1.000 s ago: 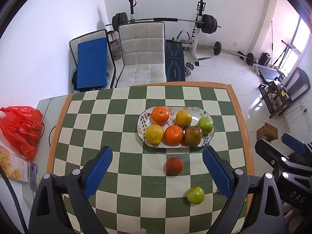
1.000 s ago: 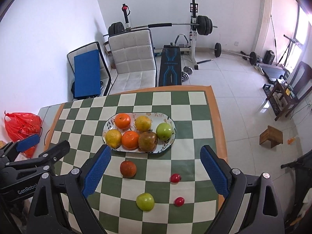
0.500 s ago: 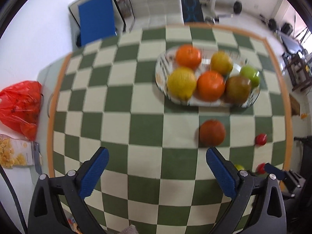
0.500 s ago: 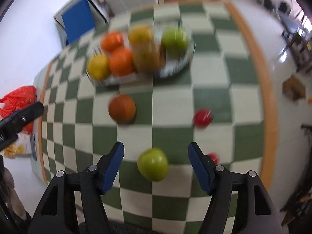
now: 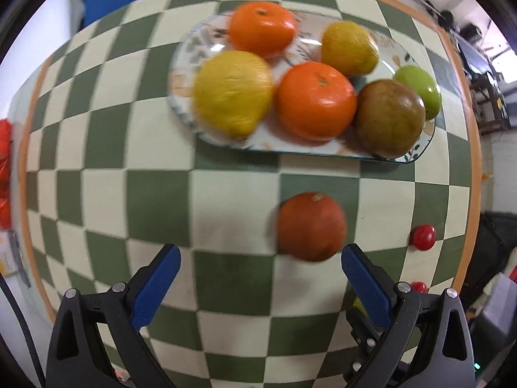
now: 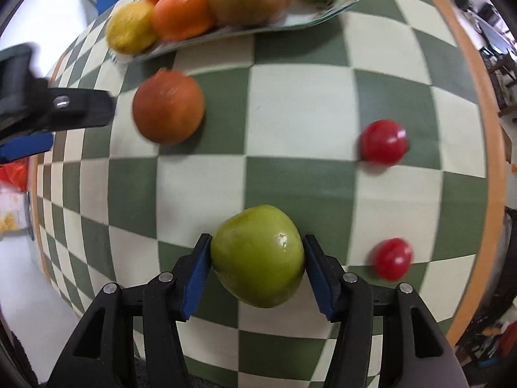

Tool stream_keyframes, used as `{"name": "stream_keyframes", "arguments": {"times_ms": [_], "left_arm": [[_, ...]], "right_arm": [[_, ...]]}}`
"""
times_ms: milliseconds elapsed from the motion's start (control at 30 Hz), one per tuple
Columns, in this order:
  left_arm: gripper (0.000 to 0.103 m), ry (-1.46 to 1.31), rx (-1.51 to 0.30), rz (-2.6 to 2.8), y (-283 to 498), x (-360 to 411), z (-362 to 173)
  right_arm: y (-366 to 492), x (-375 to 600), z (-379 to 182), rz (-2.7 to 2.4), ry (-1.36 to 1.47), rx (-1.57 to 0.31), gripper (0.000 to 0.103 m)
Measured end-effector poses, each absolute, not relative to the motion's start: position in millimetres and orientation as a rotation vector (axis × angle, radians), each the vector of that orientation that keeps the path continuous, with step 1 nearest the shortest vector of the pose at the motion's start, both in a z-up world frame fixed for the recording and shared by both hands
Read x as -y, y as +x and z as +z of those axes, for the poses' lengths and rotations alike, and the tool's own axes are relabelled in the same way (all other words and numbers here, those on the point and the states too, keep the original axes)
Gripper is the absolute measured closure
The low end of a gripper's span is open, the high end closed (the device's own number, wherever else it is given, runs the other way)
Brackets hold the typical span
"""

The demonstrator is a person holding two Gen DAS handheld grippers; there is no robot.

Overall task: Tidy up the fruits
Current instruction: 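Grasp the blood orange with the left tool while the right tool grasps the green apple, then lower the blood orange onto the plate with the left tool while the right places the apple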

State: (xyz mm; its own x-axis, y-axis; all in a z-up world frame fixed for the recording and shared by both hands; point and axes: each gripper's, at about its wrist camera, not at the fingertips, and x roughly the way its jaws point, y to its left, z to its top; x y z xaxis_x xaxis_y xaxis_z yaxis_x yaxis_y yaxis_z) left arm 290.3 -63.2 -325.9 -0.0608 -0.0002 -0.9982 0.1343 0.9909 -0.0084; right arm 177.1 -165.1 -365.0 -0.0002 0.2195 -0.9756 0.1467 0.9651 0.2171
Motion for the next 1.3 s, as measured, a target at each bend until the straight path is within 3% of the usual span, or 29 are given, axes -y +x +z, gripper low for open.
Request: {"name": "stream_keyframes", "arguments": {"times_ms": [67, 133, 200, 233, 600, 1100, 1300], "left_arm": [[0.001, 0.122, -1.653, -0.141, 295, 75, -338], [0.008, 0.162, -1.658, -0.174, 298, 89, -350], [0.047, 0.184, -1.656, -0.208, 298, 98, -356], [0.052, 0.177, -1.664, -0.228, 298, 101, -359], [0.052, 0.140, -1.615, -0.167, 249, 49, -338], [0.053, 0.102, -1.632, -0.148, 240, 30, -357], [0.053, 0.031, -1.566, -0.188, 254, 20, -305]], "right_arm": [[179, 173, -366, 0.041, 0.306, -1.580, 0.044], [181, 179, -368, 0.029, 0.307, -1.583, 0.044], [182, 182, -371, 0.028, 0.326, -1.592, 0.044], [183, 182, -371, 0.031, 0.333, -1.595, 0.044], [194, 188, -376, 0.077, 0.404, -1.603, 0.044], [198, 181, -377, 0.097, 0.346, -1.605, 0.044], [204, 187, -360, 0.129, 0.523, -1.565, 0.044]]}}
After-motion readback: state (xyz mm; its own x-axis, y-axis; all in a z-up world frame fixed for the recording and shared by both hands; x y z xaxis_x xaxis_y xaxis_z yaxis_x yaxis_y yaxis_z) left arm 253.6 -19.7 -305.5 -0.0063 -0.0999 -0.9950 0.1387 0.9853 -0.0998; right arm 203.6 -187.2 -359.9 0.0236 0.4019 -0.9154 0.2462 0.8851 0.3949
